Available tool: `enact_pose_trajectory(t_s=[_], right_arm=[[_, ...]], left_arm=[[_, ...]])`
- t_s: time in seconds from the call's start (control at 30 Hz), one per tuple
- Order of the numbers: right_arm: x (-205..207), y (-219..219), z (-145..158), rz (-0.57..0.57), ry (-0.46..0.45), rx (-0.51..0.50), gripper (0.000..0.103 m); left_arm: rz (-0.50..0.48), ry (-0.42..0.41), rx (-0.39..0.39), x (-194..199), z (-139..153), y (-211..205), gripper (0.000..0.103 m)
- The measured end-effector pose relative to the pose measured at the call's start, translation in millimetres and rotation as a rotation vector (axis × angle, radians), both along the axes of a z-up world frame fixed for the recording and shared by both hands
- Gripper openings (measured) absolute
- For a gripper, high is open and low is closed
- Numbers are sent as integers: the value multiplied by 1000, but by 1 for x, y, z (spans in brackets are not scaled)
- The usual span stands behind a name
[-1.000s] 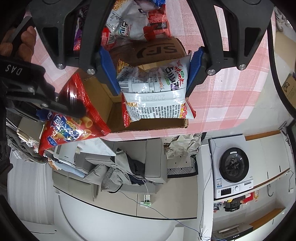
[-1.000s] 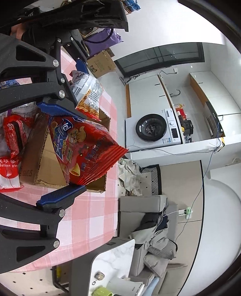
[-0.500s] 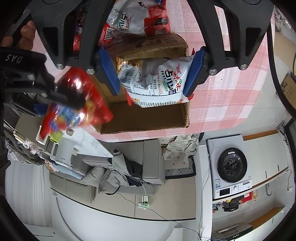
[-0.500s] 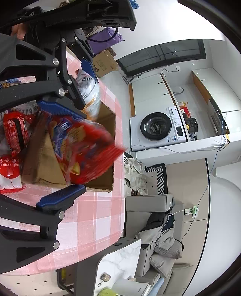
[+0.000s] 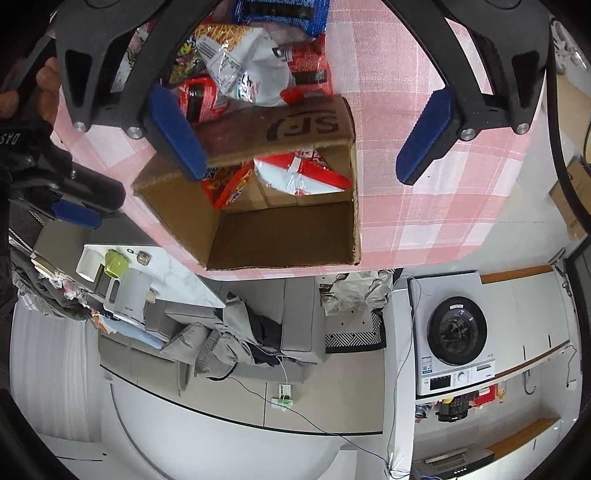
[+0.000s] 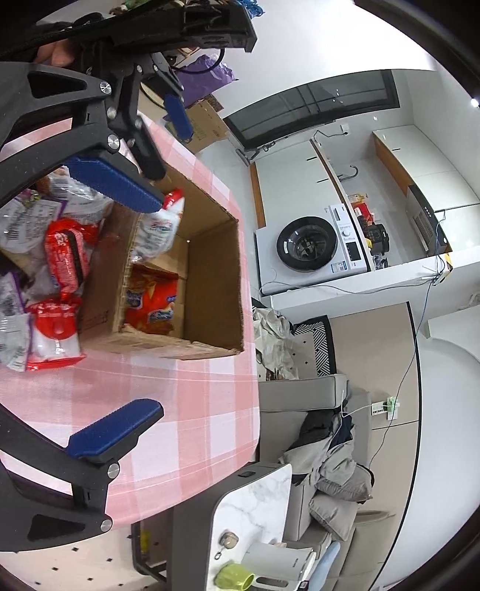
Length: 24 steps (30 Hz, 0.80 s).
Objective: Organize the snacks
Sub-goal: 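Withdraw both tools from the box back toward the snack pile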
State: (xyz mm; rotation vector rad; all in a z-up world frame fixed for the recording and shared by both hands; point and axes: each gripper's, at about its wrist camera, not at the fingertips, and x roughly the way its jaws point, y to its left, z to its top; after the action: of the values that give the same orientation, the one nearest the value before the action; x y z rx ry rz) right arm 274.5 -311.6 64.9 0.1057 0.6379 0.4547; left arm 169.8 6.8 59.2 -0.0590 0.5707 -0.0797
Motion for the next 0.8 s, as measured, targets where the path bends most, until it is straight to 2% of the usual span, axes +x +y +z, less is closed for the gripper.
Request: enact_pose_trajectory(t_s=[0.2,0.4,0.67,0.8], right_arm=[[-19,-4,-8,13,22,-29,103],[-33,-6,-17,15,53,-69,103],[-49,-8,-27,28,78,-134,103],[-52,-12,-31,22,89,-130,103]], left_arm=[[-3,18,-21,-29,-4,9,103],[-2,21,-9,-58,-9,11,103],[-8,39,-23,-78,-13,13,103],[-9,42,5,-89,-17,9,103]])
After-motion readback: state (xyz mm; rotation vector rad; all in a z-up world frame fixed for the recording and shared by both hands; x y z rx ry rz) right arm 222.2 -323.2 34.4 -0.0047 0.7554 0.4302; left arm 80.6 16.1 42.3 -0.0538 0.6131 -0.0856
